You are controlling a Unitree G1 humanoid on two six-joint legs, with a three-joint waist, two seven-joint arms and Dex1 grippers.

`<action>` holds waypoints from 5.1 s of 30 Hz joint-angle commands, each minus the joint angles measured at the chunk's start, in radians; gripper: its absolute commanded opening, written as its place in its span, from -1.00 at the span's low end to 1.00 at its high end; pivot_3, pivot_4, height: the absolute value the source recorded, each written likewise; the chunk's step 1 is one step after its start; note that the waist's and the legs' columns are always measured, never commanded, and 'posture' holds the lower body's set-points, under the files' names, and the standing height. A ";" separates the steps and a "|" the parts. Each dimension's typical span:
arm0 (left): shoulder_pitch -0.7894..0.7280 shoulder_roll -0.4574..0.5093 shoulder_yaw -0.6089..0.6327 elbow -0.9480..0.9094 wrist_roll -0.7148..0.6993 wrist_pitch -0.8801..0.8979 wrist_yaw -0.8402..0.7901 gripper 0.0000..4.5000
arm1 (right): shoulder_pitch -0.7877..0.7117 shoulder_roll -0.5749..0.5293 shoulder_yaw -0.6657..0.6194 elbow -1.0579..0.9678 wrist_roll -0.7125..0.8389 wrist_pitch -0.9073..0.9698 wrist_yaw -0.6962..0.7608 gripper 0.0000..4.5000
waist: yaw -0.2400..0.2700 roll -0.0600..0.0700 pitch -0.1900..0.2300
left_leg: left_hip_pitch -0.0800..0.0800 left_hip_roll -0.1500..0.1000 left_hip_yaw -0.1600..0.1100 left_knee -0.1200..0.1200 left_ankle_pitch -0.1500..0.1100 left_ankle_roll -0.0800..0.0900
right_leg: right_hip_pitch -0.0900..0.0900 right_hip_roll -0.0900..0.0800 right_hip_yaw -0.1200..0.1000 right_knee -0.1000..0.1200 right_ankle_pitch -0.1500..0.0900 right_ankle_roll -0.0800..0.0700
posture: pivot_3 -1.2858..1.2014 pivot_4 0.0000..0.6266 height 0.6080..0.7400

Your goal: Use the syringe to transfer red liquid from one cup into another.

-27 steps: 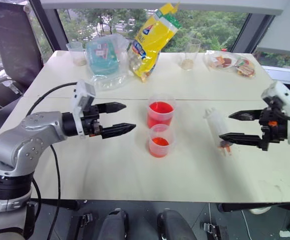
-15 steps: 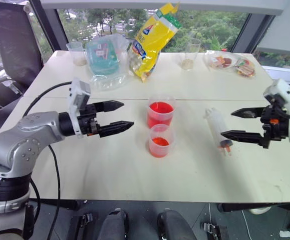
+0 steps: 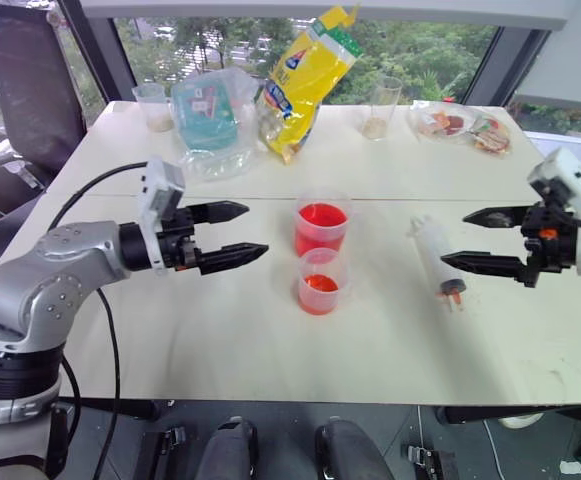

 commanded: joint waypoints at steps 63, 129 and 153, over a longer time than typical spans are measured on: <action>-0.159 0.006 -0.054 0.119 0.113 -0.083 -0.071 1.00 | -0.549 1.027 0.006 0.286 -0.235 -0.381 -0.486 -0.39 | -0.018 0.001 0.000 | -0.005 -0.001 0.002 -0.001 0.000 0.000 | -0.006 -0.002 0.000 0.002 0.000 0.000 | 0.03 -0.52 1.00; -0.802 -0.421 -0.081 0.932 0.415 -0.444 -0.213 -0.98 | -0.191 1.124 0.313 0.441 -0.375 -0.818 -0.405 -0.39 | -0.028 0.001 0.000 | -0.004 0.000 0.002 -0.001 0.002 -0.003 | -0.008 0.000 0.000 0.004 0.000 0.000 | 0.03 -0.52 1.00; -0.872 -0.397 -0.058 1.001 0.416 -0.508 -0.192 -0.98 | -0.189 1.116 0.321 0.457 -0.376 -0.820 -0.388 -0.39 | -0.028 0.001 0.000 | -0.005 0.000 0.002 -0.001 0.002 -0.003 | -0.008 0.000 0.000 0.004 0.000 0.000 | 0.03 -0.52 1.00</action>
